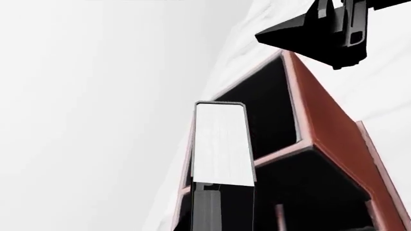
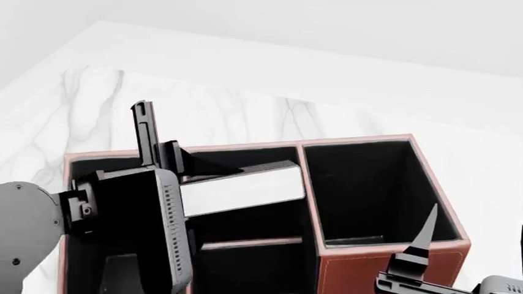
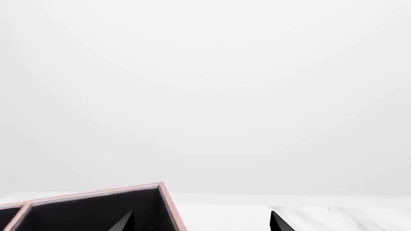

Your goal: Pick up the book and place it in the front compartment of the caddy.

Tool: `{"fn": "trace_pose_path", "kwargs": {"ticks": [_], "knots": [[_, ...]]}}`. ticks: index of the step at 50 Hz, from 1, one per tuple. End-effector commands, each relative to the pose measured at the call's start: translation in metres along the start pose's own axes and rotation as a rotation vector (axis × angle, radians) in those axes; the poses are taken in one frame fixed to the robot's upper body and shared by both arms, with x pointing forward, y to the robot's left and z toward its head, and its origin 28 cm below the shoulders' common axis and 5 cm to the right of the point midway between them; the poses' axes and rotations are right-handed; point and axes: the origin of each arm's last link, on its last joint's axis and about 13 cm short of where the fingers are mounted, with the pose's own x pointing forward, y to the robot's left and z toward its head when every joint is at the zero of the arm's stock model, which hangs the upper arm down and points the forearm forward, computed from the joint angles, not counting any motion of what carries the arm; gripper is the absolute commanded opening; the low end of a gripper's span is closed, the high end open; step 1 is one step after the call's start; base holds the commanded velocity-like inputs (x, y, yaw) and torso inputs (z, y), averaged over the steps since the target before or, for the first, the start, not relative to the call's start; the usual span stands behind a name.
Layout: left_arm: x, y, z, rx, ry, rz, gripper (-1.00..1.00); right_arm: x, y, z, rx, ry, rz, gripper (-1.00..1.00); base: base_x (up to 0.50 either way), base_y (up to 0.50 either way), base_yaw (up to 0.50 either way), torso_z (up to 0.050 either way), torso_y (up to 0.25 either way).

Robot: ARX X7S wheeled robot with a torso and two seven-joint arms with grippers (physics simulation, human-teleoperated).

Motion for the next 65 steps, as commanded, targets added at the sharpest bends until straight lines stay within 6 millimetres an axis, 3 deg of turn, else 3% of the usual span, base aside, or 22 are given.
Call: {"fn": "trace_pose_path", "kwargs": {"ticks": [1, 19, 32, 40, 50, 62, 63, 65], "knots": [[0.012, 0.007, -0.008, 0.006, -0.011, 0.028, -1.00, 0.000, -0.001, -0.002, -0.004, 0.000, -0.007, 1.00, 0.00, 0.00, 0.00, 0.000, 0.000], [0.020, 0.018, -0.028, -0.128, 0.081, -0.092, -1.00, 0.002, -0.002, -0.008, -0.020, 0.006, -0.017, 1.00, 0.00, 0.00, 0.00, 0.000, 0.002], [0.034, 0.043, -0.036, -0.362, -0.017, -0.152, -1.00, 0.007, -0.004, -0.016, -0.024, 0.024, -0.041, 1.00, 0.00, 0.00, 0.00, 0.001, 0.002], [0.049, 0.033, -0.057, -0.425, 0.023, -0.213, -1.00, 0.007, -0.004, -0.020, -0.027, 0.037, -0.042, 1.00, 0.00, 0.00, 0.00, 0.000, 0.000], [0.058, 0.029, -0.069, -0.467, 0.055, -0.274, -1.00, 0.009, -0.005, -0.024, -0.035, 0.051, -0.050, 1.00, 0.00, 0.00, 0.00, 0.000, 0.002], [0.064, 0.027, -0.086, -0.460, 0.083, -0.190, -1.00, 0.010, -0.005, -0.027, -0.040, 0.057, -0.054, 1.00, 0.00, 0.00, 0.00, 0.000, 0.001], [0.064, 0.026, -0.087, -0.464, 0.082, -0.200, 1.00, 0.010, -0.005, -0.027, -0.041, 0.057, -0.055, 1.00, 0.00, 0.00, 0.00, 0.000, 0.000], [0.064, 0.024, -0.089, -0.465, 0.086, -0.195, 1.00, 0.010, -0.005, -0.028, -0.042, 0.059, -0.055, 1.00, 0.00, 0.00, 0.00, 0.000, 0.000]]}}
